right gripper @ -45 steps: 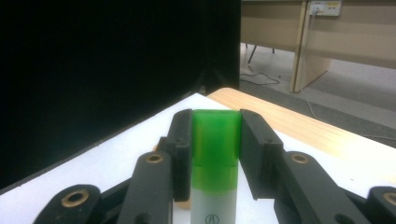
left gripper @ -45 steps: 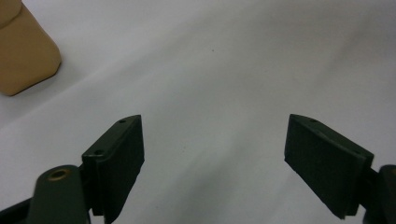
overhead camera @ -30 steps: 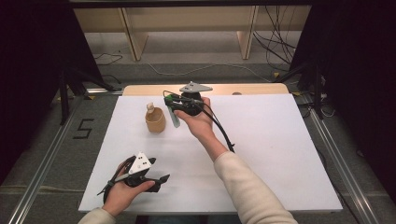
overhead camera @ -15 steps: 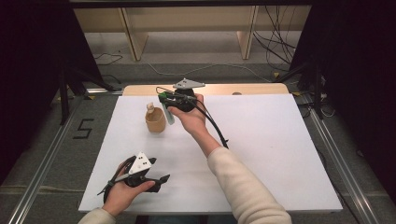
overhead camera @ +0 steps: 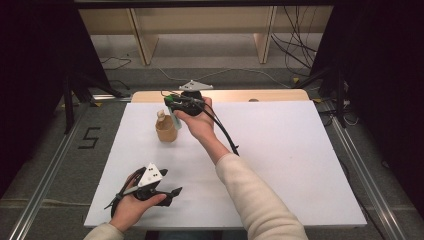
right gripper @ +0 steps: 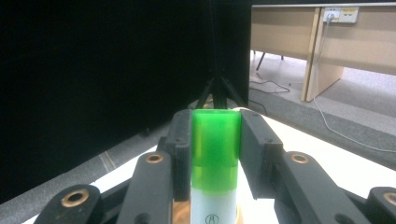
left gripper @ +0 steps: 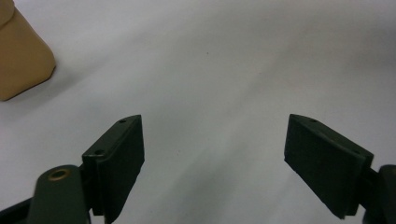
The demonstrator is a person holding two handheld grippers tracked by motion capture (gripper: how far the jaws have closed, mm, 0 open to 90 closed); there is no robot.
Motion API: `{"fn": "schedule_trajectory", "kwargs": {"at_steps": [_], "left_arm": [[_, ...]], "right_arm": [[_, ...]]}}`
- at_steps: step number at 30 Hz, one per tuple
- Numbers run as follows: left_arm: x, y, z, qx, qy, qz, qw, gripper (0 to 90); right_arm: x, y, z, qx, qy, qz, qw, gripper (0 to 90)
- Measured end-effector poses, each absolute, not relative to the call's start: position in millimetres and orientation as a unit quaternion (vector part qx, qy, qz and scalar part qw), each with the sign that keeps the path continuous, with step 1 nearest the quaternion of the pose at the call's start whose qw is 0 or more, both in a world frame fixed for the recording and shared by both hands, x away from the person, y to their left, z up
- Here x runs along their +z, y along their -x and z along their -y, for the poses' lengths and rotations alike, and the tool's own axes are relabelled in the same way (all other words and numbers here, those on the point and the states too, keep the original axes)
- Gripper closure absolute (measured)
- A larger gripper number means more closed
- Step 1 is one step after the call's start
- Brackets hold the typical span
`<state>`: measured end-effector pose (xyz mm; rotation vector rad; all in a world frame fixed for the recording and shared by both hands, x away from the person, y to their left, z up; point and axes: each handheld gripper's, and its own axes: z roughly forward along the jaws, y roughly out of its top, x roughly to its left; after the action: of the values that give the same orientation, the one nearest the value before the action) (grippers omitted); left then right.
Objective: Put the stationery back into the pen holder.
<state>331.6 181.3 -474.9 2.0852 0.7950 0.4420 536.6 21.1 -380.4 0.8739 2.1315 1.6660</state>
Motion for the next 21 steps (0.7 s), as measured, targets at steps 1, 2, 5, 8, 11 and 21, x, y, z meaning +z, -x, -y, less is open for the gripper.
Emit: {"fn": "schedule_trajectory", "kwargs": {"at_steps": [1,2,5,8,11,21], "left_arm": [[-475.0,-331.5,-181.2,0.176,-0.831,-0.317,0.421,20.1],[-475.0,-331.5,-181.2,0.176,-0.831,-0.317,0.421,20.1],[-475.1,-331.5,-181.1,0.175,-0.831,-0.318,0.422,20.1],[-475.0,-331.5,-181.1,0.175,-0.831,-0.317,0.422,20.1],[-475.2,-331.3,-180.7,0.176,-0.831,-0.316,0.423,20.2],[-475.1,-330.9,-180.4,0.174,-0.831,-0.315,0.424,20.3]], "right_arm": [[-380.1,-537.5,-22.3,0.580,-0.304,-0.741,0.149,67.2],[-379.5,-537.9,-23.5,0.580,-0.305,-0.740,0.148,67.2],[-378.9,-540.0,-27.0,0.583,-0.306,-0.738,0.148,67.2],[-379.6,-542.4,-29.7,0.584,-0.309,-0.736,0.148,67.2],[-381.2,-545.1,-32.5,0.587,-0.311,-0.733,0.146,67.2],[-381.2,-549.4,-43.6,0.592,-0.309,-0.730,0.146,67.1]]}}
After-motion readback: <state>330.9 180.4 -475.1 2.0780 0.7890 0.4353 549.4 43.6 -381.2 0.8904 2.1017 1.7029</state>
